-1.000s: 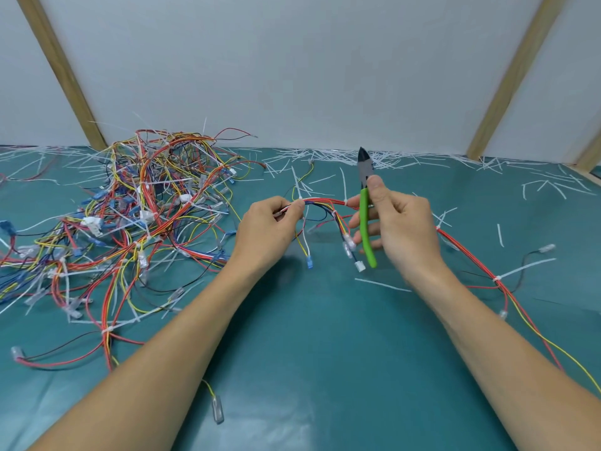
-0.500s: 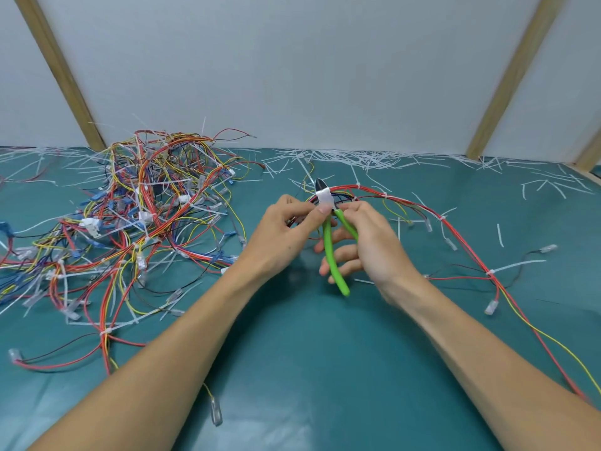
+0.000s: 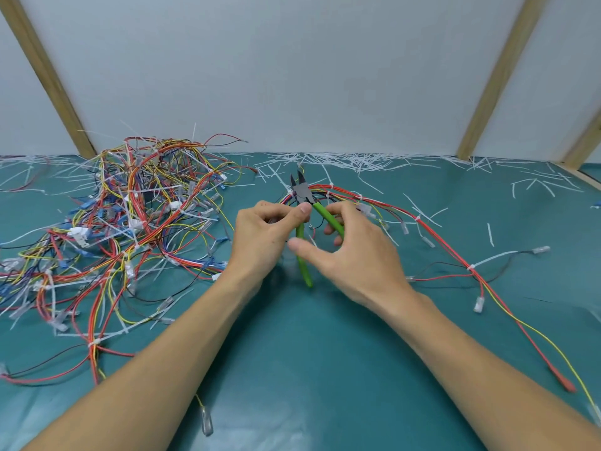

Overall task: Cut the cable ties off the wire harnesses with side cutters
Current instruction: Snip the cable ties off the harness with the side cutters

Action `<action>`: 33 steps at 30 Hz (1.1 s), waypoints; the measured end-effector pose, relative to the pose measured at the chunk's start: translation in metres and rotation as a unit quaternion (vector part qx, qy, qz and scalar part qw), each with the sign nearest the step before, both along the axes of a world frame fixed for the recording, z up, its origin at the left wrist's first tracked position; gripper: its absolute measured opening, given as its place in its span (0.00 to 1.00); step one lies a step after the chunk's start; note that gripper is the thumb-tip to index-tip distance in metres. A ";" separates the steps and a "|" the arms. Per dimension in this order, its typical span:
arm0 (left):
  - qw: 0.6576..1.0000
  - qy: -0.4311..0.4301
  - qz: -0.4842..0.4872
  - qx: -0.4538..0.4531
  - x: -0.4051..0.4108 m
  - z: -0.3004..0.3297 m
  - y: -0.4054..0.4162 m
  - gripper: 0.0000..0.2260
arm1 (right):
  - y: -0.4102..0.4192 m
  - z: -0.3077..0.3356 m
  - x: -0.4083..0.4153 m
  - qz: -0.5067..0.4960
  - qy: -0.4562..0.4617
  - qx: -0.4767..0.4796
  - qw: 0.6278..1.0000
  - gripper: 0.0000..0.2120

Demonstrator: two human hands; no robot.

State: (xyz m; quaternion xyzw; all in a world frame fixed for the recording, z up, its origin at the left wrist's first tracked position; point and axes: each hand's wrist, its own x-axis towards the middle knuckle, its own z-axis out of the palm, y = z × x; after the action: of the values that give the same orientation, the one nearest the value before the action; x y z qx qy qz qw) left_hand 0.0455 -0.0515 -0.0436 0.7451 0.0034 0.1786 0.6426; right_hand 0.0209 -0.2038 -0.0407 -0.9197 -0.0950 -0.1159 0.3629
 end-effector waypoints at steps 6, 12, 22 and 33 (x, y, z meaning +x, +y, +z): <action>0.999 0.017 0.033 -0.008 0.001 -0.003 -0.001 0.09 | 0.004 -0.009 0.004 -0.014 0.054 -0.097 0.994 0.44; 0.999 -0.038 -0.007 0.032 -0.003 0.001 -0.003 0.14 | -0.001 -0.003 0.006 -0.008 0.023 -0.023 0.999 0.28; 0.994 -0.002 0.012 0.107 0.011 -0.004 0.021 0.16 | -0.030 0.033 0.017 0.014 -0.112 0.307 0.945 0.27; 0.976 -0.080 -0.008 0.203 0.007 0.004 0.027 0.05 | -0.052 0.033 0.023 0.023 -0.125 -0.064 0.990 0.19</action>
State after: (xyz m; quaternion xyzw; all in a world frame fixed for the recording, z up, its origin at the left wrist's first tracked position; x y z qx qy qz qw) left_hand 0.0521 -0.0243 -0.0393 0.8432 -0.0900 0.2298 0.4776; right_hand 0.0443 -0.2561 -0.0081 -0.9168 -0.1677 -0.2155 0.2915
